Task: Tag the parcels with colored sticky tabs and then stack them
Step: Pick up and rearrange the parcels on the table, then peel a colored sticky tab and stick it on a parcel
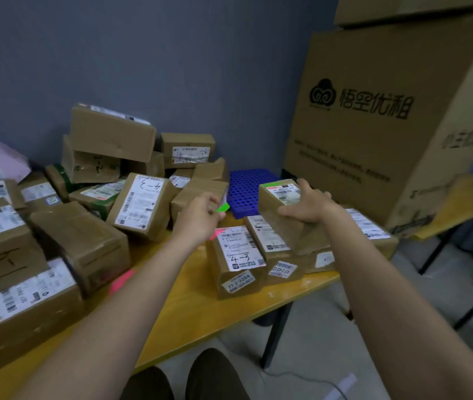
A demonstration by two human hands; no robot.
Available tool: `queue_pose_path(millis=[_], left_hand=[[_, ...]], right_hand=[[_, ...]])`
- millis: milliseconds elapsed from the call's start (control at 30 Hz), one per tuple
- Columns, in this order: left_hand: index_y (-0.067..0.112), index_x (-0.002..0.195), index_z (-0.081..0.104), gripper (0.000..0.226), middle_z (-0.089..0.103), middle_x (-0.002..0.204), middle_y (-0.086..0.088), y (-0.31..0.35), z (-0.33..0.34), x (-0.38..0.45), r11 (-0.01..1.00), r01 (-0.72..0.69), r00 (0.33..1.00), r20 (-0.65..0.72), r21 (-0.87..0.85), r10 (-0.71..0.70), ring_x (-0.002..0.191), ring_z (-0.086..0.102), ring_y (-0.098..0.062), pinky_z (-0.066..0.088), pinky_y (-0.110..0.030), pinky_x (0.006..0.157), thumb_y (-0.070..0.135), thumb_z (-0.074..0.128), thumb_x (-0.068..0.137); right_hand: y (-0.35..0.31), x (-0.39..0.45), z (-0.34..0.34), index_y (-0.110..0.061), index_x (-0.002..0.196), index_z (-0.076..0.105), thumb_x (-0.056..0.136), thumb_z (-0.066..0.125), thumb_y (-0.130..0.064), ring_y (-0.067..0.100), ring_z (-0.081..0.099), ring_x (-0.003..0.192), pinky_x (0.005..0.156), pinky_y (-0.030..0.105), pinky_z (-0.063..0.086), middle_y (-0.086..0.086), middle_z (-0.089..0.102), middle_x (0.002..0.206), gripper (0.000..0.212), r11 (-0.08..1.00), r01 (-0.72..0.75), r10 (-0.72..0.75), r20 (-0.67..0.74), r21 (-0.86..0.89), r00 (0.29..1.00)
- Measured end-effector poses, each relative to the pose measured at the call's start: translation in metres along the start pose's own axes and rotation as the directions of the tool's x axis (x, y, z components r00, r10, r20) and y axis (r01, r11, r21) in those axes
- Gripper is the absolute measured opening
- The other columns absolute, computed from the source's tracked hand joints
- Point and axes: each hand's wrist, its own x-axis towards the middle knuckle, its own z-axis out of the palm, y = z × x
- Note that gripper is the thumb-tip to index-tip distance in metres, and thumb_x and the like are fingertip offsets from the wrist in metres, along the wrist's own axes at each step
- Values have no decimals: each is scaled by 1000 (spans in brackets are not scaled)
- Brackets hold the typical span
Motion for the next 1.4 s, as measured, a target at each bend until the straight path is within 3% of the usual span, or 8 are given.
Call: queue_pose_path(millis=[133, 267, 367, 500, 867, 1033, 1167, 1400], left_hand=[[18, 112, 57, 23, 52, 69, 10, 7, 18, 6, 999, 12, 999, 53, -48, -10, 81, 59, -16, 48, -34, 75, 21, 63, 90], [19, 107, 58, 21, 58, 75, 9, -7, 11, 3, 996, 35, 999, 43, -83, -32, 78, 60, -12, 50, -31, 71, 21, 66, 88], [19, 103, 59, 19, 56, 80, 9, -34, -7, -5, 997, 76, 997, 21, -22, -75, 80, 57, -11, 42, -26, 63, 20, 68, 87], [14, 105, 61, 19, 60, 89, -1, -74, -37, -16, 977, 139, 985, 79, 164, -154, 88, 59, -20, 48, -32, 75, 17, 67, 88], [11, 113, 64, 24, 61, 113, -11, -90, -59, 30, 912, -51, 998, 52, 406, 32, 104, 56, -29, 48, -40, 85, 9, 53, 93], [7, 128, 53, 39, 48, 134, -14, -83, -26, 70, 861, -191, 977, 179, 471, 119, 126, 44, -31, 41, -42, 101, 3, 51, 89], [7, 137, 40, 59, 37, 145, -15, -80, -3, 97, 791, -243, 939, 339, 561, 48, 135, 29, -31, 29, -38, 109, 31, 61, 88], [15, 131, 47, 78, 39, 141, -12, -68, 14, 101, 809, -77, 989, 149, 583, -14, 127, 33, -33, 35, -42, 100, 75, 36, 82]], right_hand=[[14, 14, -2, -36, 151, -4, 71, 59, -64, 38, 27, 139, 113, 56, 22, 10, 25, 156, 106, 999, -17, 15, 52, 39, 999], [-6, 3, 5, -33, 153, 6, 84, 52, -58, 31, 7, 146, 114, 57, -1, 7, 11, 160, 86, 976, 192, -211, -225, -103, 951], [-38, -13, 24, -26, 149, 29, 88, 53, -46, 26, 15, 144, 118, 49, 9, 5, 26, 155, 68, 887, 441, -460, -346, -137, 818], [-89, -9, 57, -21, 137, 50, 90, 56, -33, 25, 33, 133, 107, 39, 34, 4, 45, 140, 49, 788, 615, -607, -175, -4, 776], [-144, 70, 118, -25, 151, 7, 76, 78, -32, 44, 35, 132, 102, 49, 42, 25, 21, 151, 104, 974, 218, -225, 163, 61, 961], [-135, 105, 128, -19, 151, -8, 68, 81, -20, 29, 60, 104, 83, 38, 54, 8, 55, 114, 121, 945, 188, -238, 168, 267, 957], [-130, 117, 126, -12, 127, 43, 76, 71, -5, 25, 57, 111, 96, 35, 48, 1, 55, 113, 58, 848, 258, -364, 156, 463, 918], [-129, 92, 99, -20, 151, 20, 99, 44, -9, 13, 53, 93, 75, 24, 46, 0, 56, 119, 58, 566, 25, -177, 92, 824, 980]])
